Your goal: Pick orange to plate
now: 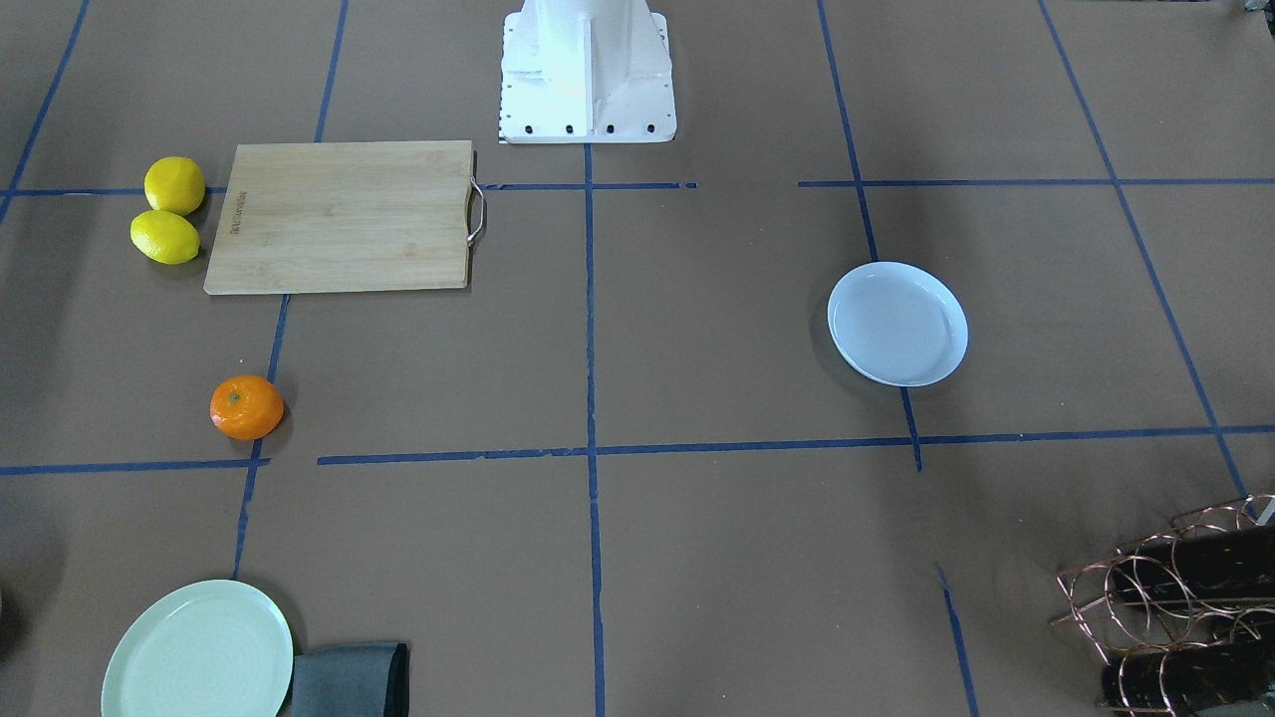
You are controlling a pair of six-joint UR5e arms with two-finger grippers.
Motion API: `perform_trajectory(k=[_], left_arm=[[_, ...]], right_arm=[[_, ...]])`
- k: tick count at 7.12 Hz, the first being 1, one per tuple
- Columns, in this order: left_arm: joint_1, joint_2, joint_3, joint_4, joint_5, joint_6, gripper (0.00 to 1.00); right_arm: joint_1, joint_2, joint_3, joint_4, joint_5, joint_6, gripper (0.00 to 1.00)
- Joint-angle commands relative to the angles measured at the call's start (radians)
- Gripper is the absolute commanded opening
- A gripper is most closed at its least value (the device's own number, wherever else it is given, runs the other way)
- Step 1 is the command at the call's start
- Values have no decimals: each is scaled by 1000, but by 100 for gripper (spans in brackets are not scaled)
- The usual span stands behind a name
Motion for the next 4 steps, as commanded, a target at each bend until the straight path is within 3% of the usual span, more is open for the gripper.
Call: perform_trajectory(k=[1, 3, 4], left_arm=[[0, 1, -8, -1, -2, 3, 100], [0, 0, -42, -3, 1, 0, 100], [2, -6, -57, -33, 1, 0, 100]], right_arm=[[-4, 5, 2, 0, 22, 2, 100], [-31, 13, 32, 33, 72, 4, 100], [-44, 13, 40, 119, 71, 11, 100]])
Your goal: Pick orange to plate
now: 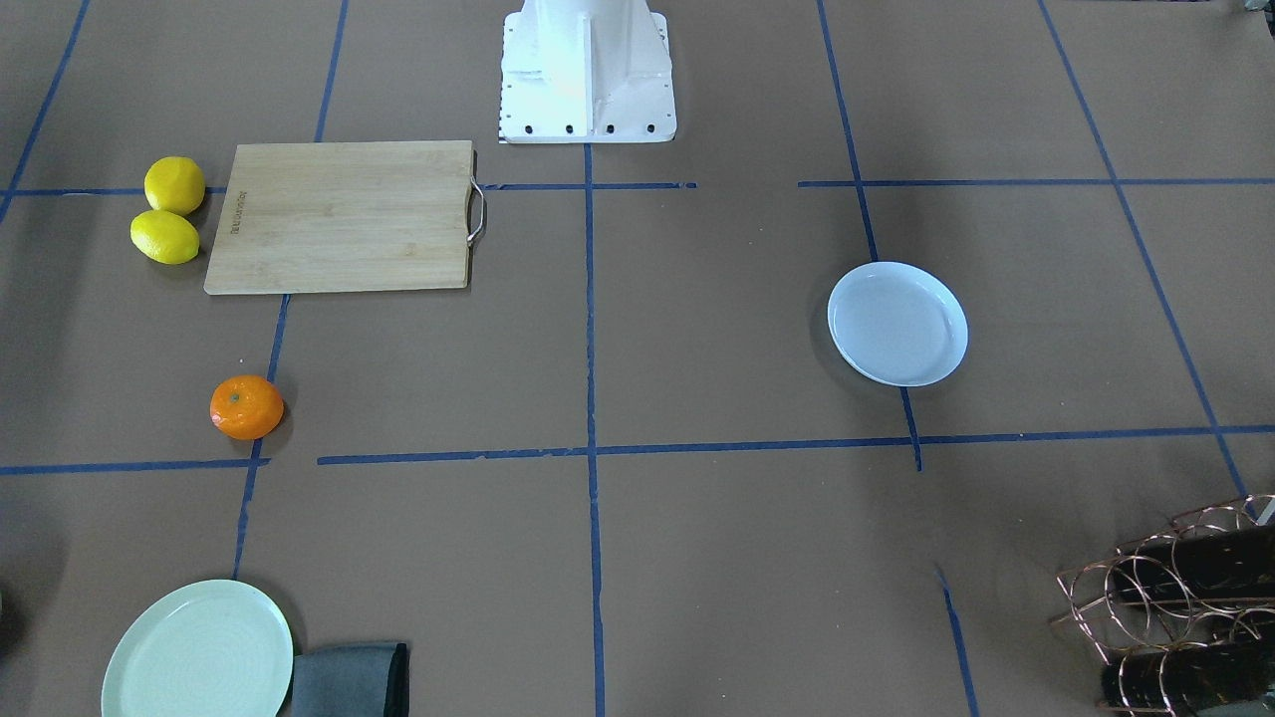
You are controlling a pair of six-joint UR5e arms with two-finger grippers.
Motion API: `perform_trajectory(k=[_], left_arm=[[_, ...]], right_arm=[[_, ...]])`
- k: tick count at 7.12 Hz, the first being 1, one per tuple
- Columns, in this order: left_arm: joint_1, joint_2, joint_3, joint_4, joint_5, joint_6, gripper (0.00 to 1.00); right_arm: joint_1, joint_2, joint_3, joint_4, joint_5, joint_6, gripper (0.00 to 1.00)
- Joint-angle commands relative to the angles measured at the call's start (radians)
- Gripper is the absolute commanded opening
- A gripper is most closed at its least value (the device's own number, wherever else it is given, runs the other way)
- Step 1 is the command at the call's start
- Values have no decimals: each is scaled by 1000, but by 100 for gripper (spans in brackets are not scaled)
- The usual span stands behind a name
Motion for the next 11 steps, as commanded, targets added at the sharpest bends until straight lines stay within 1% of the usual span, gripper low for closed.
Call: perform_trajectory(k=[1, 2, 3, 4, 5, 6, 7, 8, 9, 11], left_arm=[[1, -6, -31, -102, 0, -1, 100], [1, -13, -7, -264, -3, -8, 100], [0, -21, 11, -504, -2, -11, 100], [0, -27, 40, -645, -6, -121, 100], [5, -20, 35, -740, -8, -324, 100], [84, 6, 41, -902, -6, -382, 100], [219, 53, 44, -1010, -5, -545, 100], [324, 55, 41, -1023, 15, -720, 100], [403, 60, 39, -1034, 119, -837, 100], [599, 68, 44, -1059, 353, -1053, 100]], right_arm=[[-19, 12, 9, 186, 6, 4, 100], [-19, 12, -6, 211, 18, 18, 100], [-19, 14, 2, 218, 26, 26, 100], [-17, 12, 3, 219, 26, 26, 100], [-14, 14, 3, 219, 34, 27, 100], [-14, 16, 5, 221, 34, 26, 100], [-14, 13, 14, 221, 37, 26, 100], [-14, 12, 9, 221, 37, 26, 100], [-14, 11, 3, 221, 37, 24, 100], [-14, 0, 6, 221, 38, 24, 100]])
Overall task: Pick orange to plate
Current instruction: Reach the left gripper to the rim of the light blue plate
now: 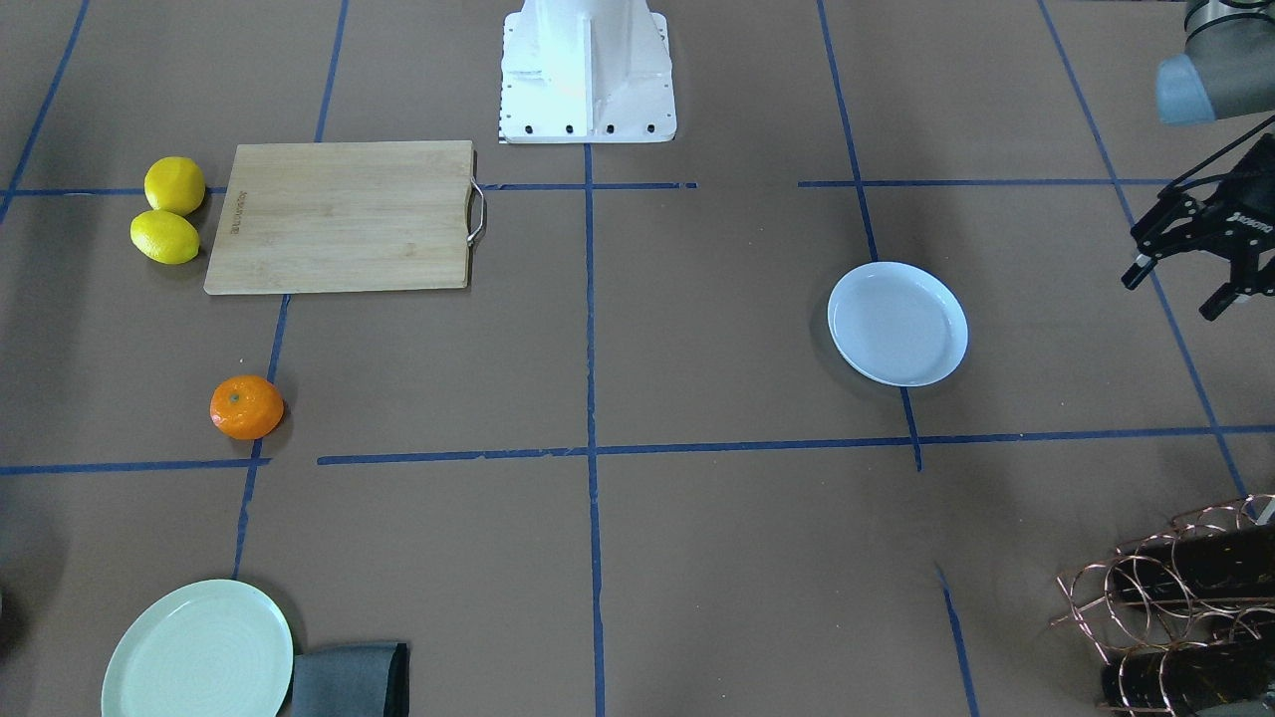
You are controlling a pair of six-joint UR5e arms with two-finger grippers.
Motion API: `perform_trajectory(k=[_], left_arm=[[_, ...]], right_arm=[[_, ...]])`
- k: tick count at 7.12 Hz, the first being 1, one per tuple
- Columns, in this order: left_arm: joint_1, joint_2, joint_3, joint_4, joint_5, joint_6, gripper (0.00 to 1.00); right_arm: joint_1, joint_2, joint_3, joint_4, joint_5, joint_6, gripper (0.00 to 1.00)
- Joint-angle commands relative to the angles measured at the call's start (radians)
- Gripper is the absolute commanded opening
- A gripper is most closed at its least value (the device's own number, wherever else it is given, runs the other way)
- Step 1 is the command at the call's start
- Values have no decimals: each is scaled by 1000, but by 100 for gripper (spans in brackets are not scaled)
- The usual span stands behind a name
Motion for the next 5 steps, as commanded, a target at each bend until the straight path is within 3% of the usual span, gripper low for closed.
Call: perform_trajectory(k=[1, 2, 4, 5], left_arm=[[203, -1, 3, -37, 218, -248, 100], [293, -10, 9, -42, 316, -319, 100], [383, -51, 65, -42, 392, -384, 100], [416, -79, 91, -42, 430, -422, 90]], right_arm=[[0, -6, 5, 1, 1, 1, 100], [0, -11, 5, 1, 1, 1, 100], [0, -11, 5, 1, 1, 1, 100], [0, -16, 3, 1, 1, 1, 100]])
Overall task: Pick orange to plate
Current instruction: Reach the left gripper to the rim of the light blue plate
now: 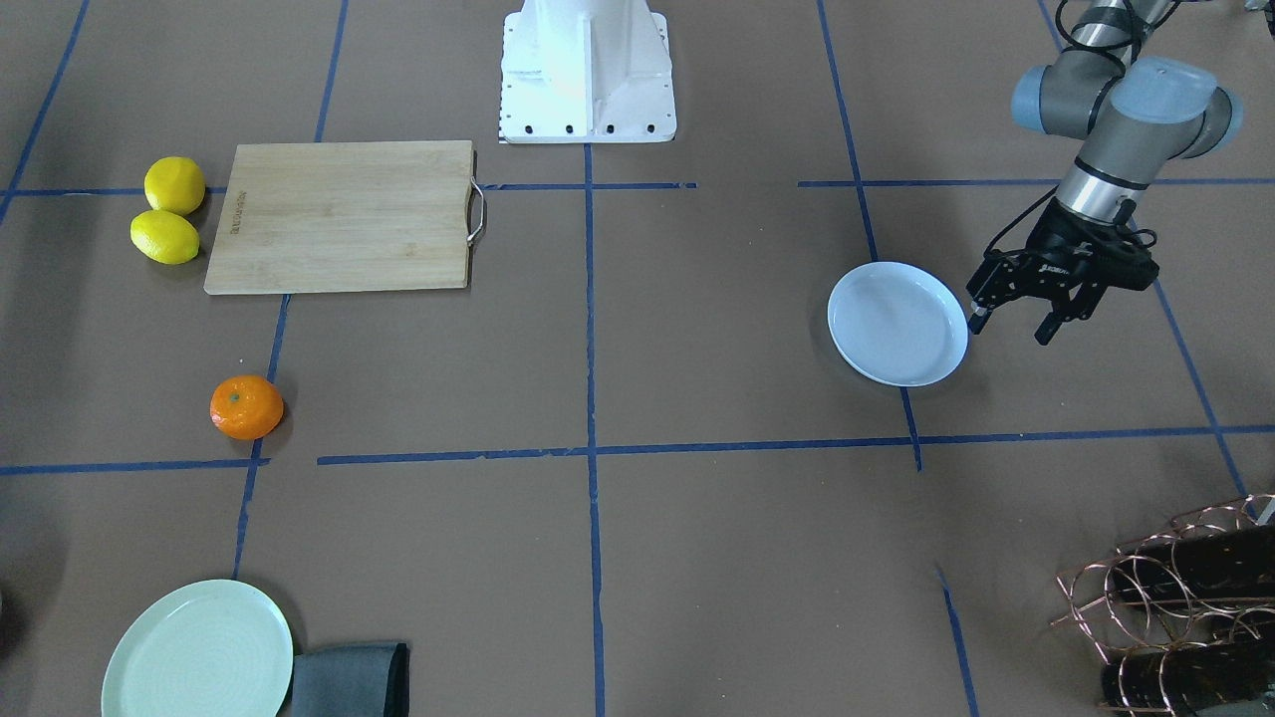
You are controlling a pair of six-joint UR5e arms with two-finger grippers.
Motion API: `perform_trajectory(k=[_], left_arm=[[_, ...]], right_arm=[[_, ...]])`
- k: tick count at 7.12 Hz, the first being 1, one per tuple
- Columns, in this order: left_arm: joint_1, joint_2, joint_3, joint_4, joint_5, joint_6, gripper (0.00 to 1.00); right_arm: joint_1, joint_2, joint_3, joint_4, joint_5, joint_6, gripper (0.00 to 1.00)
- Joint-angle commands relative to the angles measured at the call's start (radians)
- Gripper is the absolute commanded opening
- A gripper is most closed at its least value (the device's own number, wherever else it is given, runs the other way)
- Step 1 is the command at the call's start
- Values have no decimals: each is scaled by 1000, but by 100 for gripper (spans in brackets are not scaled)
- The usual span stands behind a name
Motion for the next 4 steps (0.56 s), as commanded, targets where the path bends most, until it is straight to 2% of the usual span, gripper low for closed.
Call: perform_trajectory(k=[1, 4], left_arm=[[75, -36, 41, -1, 59, -89, 64], [81, -33, 41, -1, 58, -89, 18]], right_arm=[[0, -5, 0, 0, 0, 0, 100], [0, -5, 0, 0, 0, 0, 100]])
